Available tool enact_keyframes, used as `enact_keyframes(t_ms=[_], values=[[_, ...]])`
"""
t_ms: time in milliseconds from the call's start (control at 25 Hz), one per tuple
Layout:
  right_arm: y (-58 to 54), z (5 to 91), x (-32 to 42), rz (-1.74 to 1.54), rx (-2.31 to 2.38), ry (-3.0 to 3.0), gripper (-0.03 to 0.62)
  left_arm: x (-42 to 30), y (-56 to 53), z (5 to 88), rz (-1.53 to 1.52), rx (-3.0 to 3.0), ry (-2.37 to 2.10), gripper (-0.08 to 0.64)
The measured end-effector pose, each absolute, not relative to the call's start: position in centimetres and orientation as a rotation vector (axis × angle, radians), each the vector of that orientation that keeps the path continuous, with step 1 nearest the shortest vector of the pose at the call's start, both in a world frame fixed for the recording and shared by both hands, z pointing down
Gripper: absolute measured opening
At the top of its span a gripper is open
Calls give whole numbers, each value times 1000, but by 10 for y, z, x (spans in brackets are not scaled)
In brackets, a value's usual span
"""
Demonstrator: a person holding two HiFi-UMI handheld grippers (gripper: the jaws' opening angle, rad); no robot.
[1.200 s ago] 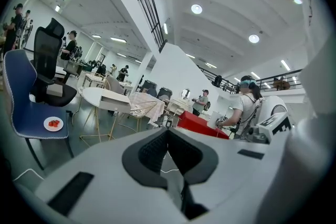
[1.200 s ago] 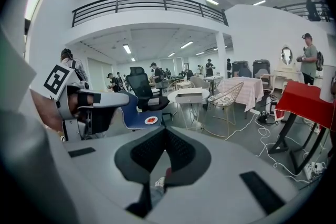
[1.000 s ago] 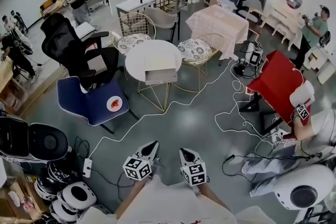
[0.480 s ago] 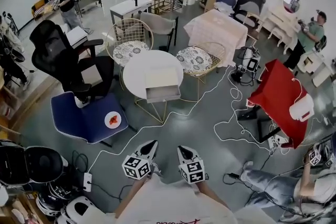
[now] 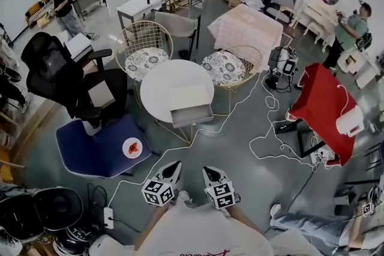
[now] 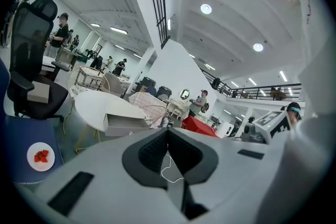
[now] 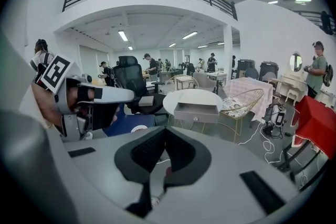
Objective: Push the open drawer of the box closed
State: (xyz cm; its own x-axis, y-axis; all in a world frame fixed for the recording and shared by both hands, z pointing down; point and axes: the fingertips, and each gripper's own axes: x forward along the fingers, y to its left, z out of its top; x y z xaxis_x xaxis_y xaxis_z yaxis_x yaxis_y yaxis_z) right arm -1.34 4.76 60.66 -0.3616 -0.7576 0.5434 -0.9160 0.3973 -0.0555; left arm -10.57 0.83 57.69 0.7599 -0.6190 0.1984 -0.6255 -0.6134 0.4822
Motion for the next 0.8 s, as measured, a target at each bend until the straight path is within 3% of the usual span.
enact_keyframes(t_ms=[800], values=[[-62,621,15,499,1373,-2249,15,-73,-100,589,45,2398,-962,12]])
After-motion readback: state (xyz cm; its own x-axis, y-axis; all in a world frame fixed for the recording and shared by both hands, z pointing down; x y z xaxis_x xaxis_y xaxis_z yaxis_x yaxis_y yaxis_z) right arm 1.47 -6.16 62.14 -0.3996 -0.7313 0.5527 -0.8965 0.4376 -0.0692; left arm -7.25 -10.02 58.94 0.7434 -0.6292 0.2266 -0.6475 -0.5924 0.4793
